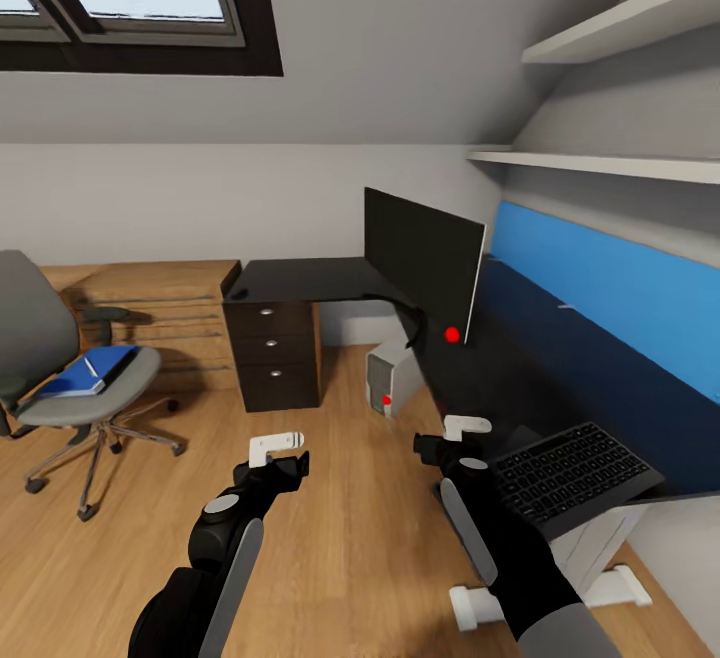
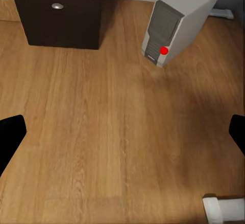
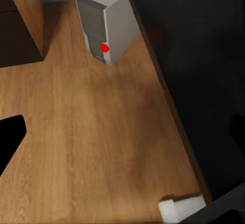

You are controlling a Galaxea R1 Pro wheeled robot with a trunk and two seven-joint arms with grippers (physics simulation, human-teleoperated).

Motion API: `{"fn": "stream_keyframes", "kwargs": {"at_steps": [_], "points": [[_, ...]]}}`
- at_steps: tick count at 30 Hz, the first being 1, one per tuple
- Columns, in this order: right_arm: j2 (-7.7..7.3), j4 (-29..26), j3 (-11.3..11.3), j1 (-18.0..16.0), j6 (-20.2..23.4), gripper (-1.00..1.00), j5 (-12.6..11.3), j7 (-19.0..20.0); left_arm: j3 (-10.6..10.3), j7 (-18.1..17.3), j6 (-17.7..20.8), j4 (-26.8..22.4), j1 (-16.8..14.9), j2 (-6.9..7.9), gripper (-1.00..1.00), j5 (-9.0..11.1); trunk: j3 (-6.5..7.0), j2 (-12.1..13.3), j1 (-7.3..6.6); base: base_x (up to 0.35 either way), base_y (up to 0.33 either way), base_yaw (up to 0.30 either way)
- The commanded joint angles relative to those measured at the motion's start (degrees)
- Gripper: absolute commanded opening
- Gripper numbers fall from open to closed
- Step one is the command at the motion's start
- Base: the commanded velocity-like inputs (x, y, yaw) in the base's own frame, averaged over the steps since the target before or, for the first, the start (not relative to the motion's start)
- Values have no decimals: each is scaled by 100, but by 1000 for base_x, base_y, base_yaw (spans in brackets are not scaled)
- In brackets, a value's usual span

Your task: In the bedroom, organize the workspace by keeping the computer under the desk, ensuring the monitor is on the desk, placing the keyboard on the desk next to the monitor, placing the mouse on the desk next to the keyboard, moving the folder from the swivel chair onto the desk next to the mouse, stacking the notebook on top of the folder with the pen on top of the notebook, and positioning the swivel chair next to the desk.

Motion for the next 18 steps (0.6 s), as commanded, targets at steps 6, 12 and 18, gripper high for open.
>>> {"fn": "stream_keyframes", "kwargs": {"at_steps": [6, 12, 18], "points": [[4, -4, 13, -6, 7, 100, -60, -58, -5, 52, 18, -7, -3, 2, 100, 60, -6, -4, -1, -78, 287, -73], [116, 33, 11, -6, 3, 100, -60, -57, -5, 52, 18, -6, -3, 2, 100, 60, -6, -4, -1, -136, 106, -4], [128, 48, 13, -1, -4, 100, -53, -50, -7, 52, 18, -4, -3, 2, 100, 60, -6, -4, -1, -218, 46, 0]]}}
